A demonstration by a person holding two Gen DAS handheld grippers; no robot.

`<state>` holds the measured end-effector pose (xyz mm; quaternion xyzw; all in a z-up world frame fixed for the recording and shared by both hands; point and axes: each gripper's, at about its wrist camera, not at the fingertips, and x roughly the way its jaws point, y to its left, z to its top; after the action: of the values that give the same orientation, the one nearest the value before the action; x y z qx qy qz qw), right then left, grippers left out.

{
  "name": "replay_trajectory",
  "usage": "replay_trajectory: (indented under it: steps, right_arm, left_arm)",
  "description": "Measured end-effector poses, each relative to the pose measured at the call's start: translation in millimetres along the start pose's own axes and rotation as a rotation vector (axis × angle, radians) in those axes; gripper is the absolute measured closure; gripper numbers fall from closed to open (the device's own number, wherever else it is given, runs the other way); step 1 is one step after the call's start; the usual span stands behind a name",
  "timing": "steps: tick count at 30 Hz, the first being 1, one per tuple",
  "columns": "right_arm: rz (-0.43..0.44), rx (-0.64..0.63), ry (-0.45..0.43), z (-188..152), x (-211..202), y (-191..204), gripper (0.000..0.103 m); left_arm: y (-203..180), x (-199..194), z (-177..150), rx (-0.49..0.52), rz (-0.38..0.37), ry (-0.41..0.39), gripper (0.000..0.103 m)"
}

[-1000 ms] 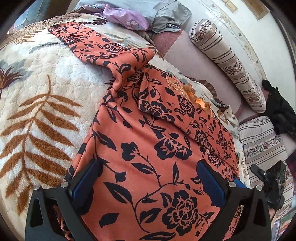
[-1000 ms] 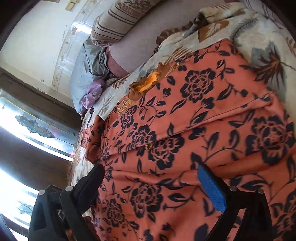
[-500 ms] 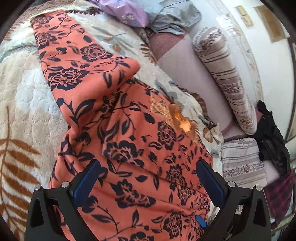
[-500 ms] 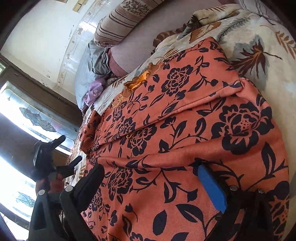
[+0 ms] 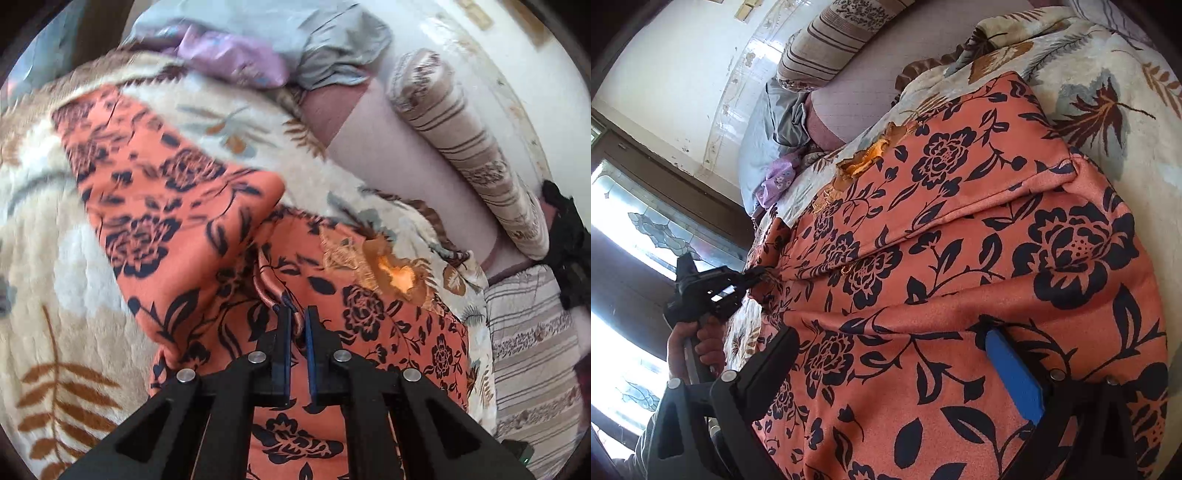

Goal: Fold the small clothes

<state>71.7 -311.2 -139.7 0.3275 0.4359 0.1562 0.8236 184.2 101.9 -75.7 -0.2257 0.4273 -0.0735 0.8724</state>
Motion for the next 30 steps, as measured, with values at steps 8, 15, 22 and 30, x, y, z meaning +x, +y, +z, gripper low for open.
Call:
replay_trajectory:
  steps: [8, 15, 22, 30]
  right_arm:
    - [-0.001, -0.004, -0.005, 1, 1, 0, 0.001]
    - [-0.002, 0.011, -0.004, 3, 2, -2, 0.001]
    - [-0.023, -0.006, -0.011, 0, 4, 2, 0.001]
    - [-0.073, -0.096, -0.028, -8, 7, 10, 0.001]
  left_arm:
    - [41, 38, -27, -0.033, 0.087, 0.152, 0.089]
    - [68, -17, -16, -0.109, 0.021, 0.085, 0.033]
    - [185, -56, 16, -0.544, -0.124, -0.049, 0.031]
    - [270, -33, 85, -0.759, -0.191, -0.143, 0.032]
